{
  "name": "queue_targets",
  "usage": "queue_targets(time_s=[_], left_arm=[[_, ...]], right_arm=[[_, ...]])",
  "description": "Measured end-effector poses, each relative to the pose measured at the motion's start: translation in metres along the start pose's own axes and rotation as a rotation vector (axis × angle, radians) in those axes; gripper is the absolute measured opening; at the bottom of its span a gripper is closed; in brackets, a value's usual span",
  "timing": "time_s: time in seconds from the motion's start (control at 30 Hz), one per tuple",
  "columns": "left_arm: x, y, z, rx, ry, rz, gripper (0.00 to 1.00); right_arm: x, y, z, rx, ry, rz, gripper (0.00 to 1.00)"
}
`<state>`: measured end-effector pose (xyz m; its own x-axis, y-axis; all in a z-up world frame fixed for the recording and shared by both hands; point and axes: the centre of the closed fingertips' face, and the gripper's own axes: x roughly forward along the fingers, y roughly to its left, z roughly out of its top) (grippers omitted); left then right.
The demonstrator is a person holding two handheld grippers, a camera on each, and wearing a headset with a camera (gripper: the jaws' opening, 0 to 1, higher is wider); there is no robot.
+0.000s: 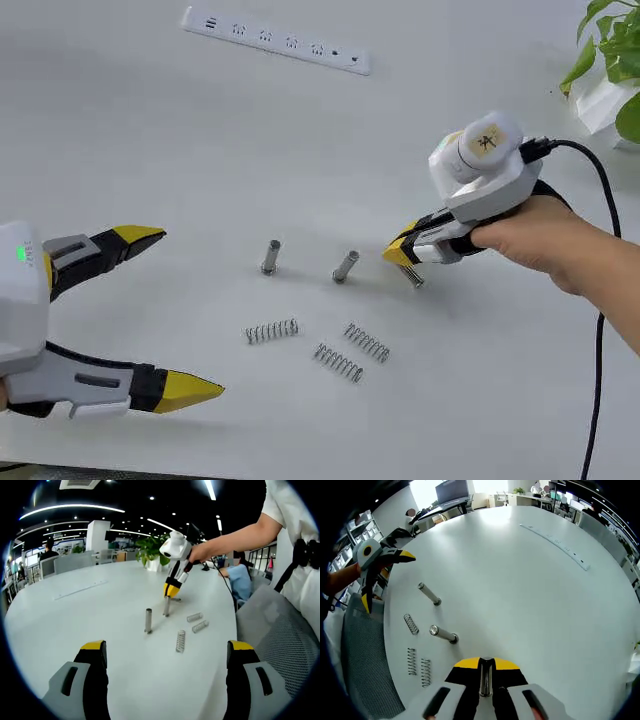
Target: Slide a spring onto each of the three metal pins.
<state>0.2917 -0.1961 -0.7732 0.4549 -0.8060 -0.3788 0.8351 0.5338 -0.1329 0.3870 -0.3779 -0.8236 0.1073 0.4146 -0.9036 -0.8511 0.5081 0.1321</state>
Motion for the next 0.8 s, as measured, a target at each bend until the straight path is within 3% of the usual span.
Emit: queue_targets(time_s=[0.43, 0.8], left_arm=[[0.000, -0.003, 0.000, 0.008, 0.010, -0.010, 0.98], [0.002, -0.004, 0.002, 0.011, 0.013, -0.018, 0.99]], right_arm=[[-0.016, 0.006, 0.000, 0.005, -0.051, -0.019, 0.04], [-0.029, 0.001, -0.007, 0.029, -0.091, -0.038, 0.04]])
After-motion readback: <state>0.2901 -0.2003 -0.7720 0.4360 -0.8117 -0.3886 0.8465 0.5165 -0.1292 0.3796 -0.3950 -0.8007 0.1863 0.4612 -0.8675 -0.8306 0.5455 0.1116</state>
